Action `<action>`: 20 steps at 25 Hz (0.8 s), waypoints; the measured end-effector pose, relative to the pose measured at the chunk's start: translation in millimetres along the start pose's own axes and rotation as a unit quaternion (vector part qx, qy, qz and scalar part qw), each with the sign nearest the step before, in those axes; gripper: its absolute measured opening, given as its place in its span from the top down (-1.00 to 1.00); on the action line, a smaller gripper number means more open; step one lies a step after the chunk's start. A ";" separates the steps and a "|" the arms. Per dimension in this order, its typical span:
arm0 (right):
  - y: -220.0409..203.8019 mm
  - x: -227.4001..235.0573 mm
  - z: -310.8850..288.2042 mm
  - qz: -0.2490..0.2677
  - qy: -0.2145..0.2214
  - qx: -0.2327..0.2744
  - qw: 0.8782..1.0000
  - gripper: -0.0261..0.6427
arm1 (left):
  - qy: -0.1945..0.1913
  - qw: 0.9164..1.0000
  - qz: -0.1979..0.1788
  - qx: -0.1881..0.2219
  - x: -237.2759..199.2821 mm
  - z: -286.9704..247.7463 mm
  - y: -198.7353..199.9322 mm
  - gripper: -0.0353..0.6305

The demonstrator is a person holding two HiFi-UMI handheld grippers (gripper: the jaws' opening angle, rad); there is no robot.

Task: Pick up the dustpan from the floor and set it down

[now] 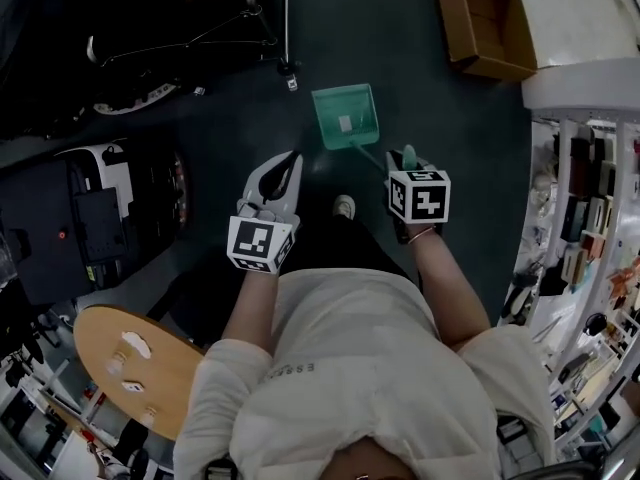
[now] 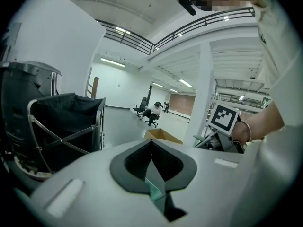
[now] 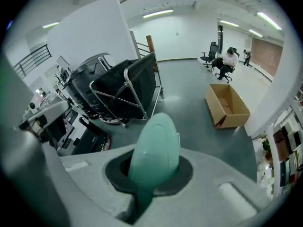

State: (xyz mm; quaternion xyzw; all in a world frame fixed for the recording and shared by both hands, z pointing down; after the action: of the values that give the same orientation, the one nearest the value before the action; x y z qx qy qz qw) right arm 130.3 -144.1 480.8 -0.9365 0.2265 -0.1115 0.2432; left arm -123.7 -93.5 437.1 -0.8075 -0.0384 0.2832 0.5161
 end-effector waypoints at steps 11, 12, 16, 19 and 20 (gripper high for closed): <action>-35.4 14.1 83.4 0.024 0.015 0.048 0.998 0.94 | 0.033 0.997 -0.048 0.060 45.4 45.2 34.0 0.84; -38.4 13.6 87.7 0.024 0.016 0.049 0.998 0.94 | 0.031 0.997 -0.049 0.060 49.3 47.4 33.9 0.84; -52.0 10.5 104.9 0.023 0.017 0.049 0.998 0.95 | 0.022 0.997 -0.048 0.058 63.0 55.0 32.2 0.84; -56.7 13.6 110.7 0.024 0.015 0.053 0.998 0.95 | 0.017 0.996 -0.059 0.065 66.8 51.8 37.9 0.84; -57.5 14.1 110.7 0.025 0.014 0.054 0.998 0.95 | 0.018 0.996 -0.061 0.068 65.8 51.0 40.1 0.84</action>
State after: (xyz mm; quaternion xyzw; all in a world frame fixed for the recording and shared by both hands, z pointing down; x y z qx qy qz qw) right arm 199.2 -61.2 416.5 -0.9143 0.2472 -0.1310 0.2929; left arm -103.2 -47.4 359.7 -0.7718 -0.0593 0.2388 0.5864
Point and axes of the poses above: the fingertips, and each gripper's own axes: z backward along the fingers, x to its right, y out of its top, the point moved 10 cm from there along z, backward along the fingers, and after that the axes turned 12 degrees about z, right-handed, at the moved point
